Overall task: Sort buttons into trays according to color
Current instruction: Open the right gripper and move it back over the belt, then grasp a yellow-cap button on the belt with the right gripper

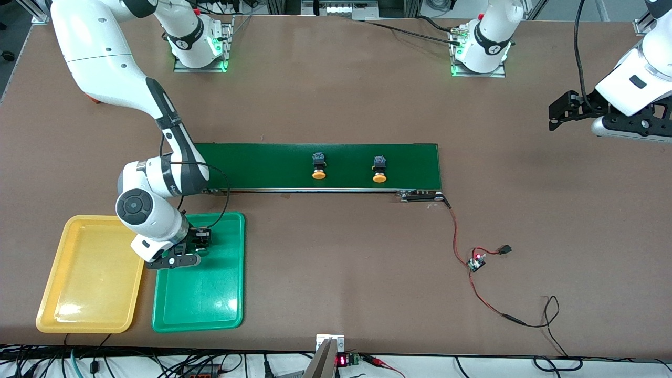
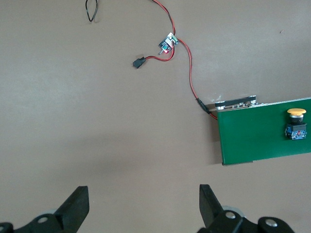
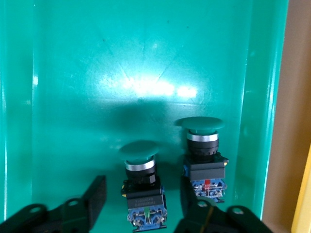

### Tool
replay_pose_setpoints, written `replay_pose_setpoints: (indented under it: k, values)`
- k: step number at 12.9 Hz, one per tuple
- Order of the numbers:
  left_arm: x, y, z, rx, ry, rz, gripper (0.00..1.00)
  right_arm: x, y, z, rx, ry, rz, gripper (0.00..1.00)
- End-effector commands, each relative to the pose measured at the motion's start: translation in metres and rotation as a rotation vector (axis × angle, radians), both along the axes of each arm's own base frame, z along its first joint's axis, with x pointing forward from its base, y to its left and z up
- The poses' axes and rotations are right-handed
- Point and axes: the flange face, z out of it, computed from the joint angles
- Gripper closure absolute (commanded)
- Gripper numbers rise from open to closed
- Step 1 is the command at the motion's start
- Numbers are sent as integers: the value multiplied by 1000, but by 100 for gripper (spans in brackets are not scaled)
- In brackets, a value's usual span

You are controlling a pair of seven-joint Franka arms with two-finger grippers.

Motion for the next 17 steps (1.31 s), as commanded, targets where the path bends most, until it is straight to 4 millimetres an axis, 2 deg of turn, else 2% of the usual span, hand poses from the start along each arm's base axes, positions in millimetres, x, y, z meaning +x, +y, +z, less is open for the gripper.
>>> replay_pose_setpoints:
  k: [1,3,4,9,11,15,17]
  values:
    - [3,-2,5,-10,17,-12,0,-23,0,22,11,21,-3,0]
    - [3,-2,4,-9,18,-12,0,-55,12,37,12,38,11,0]
    - [3,-1,5,-9,18,-10,0,-71,28,48,10,39,-7,0]
    - [2,-1,5,-9,24,-9,0,-163,130,80,47,47,-107,0]
    - [2,-2,4,-9,26,-10,0,-198,188,86,89,37,-168,0]
    - [2,-2,5,-9,24,-10,0,-225,231,83,110,28,-192,0]
    - [2,-2,4,-9,26,-10,0,-230,242,72,120,28,-200,0]
